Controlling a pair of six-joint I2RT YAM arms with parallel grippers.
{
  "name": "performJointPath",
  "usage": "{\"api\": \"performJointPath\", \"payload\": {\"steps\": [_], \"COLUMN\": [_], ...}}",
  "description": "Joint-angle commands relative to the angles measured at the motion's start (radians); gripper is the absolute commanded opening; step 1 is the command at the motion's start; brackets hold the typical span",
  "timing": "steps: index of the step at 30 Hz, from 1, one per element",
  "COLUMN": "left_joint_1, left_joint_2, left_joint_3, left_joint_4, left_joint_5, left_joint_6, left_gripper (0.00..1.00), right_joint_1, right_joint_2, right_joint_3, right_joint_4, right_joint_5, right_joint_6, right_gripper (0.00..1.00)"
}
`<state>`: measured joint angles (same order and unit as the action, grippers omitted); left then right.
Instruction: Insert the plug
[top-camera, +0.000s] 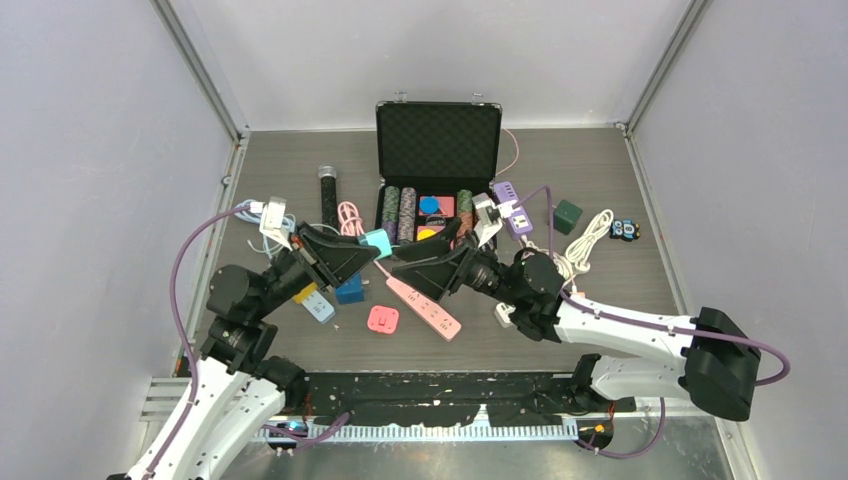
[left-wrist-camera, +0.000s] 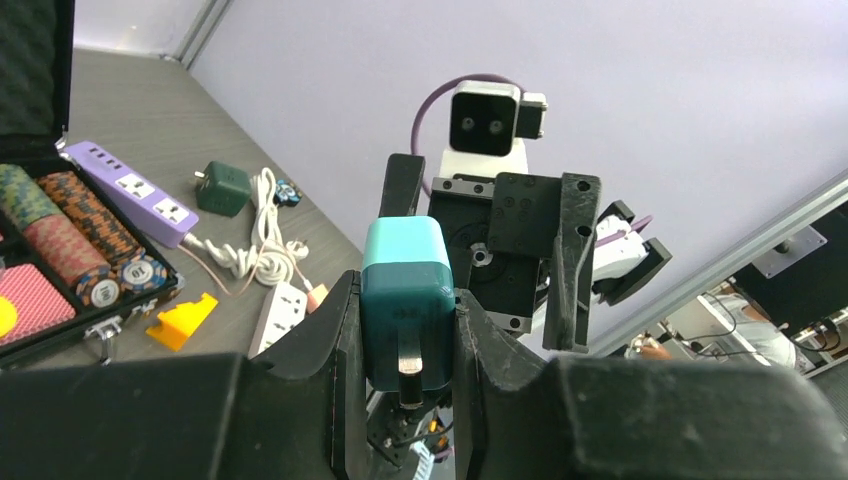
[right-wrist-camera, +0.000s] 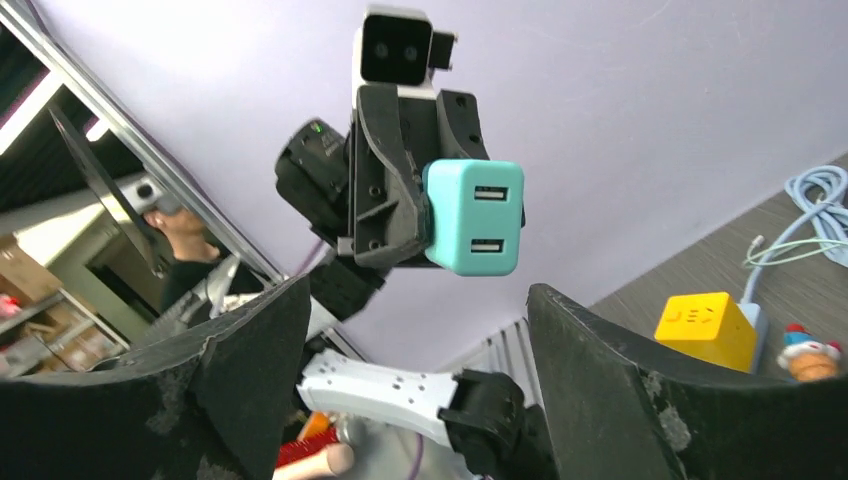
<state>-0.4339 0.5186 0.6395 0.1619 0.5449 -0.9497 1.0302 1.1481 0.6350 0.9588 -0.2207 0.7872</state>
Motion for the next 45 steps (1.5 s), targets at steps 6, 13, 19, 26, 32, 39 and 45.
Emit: {"api": "performJointPath", "payload": {"steps": [6,13,19,26,32,39,45], "left_joint_1": [-0.002,-0.002,-0.002,-0.002,-0.002,-0.002,-0.002], "left_joint_2": [-0.043,-0.055,-0.065,-0.077,-0.075,-0.072,-0.079], "left_joint_3": [0.009,0.044,0.040,0.036,0.032,0.025,0.043], "left_joint_4": [0.099,0.025,0.030,0.011,0.011,0.001,-0.086], "left_joint_5": [-0.071,-0.060,-0.065,-0.091,-0.091,-0.081,-0.105], "left_joint_6": [-0.067,-0.032,-0.032,-0.025,-0.027,-0.024,0.027], "left_gripper": [0.00,0.00,0.00,0.00,0.00,0.12,0.64], "right_joint_1": [-0.001,-0.008,-0.012,-0.012,-0.012,-0.011,-0.012], "right_joint_2": [0.056,0.097,0.155,0.159,0.147,0.140,0.107], "right_joint_3": [0.115,0.240,0.268,0.261,0.246,0.257,0.270], "right_joint_4": [0.085,-0.074,-0.048,-0.025,-0.021,-0.050,-0.147], "right_joint_5": [0.137,0.068,-0.019,-0.021,-0.003,-0.011,-0.003], "right_joint_6": [0.161,0.167,0.249,0.273,0.278,0.266,0.200], "right_gripper": [0.77,0.77,0.68,0.53,0.24,0.06,0.05]}}
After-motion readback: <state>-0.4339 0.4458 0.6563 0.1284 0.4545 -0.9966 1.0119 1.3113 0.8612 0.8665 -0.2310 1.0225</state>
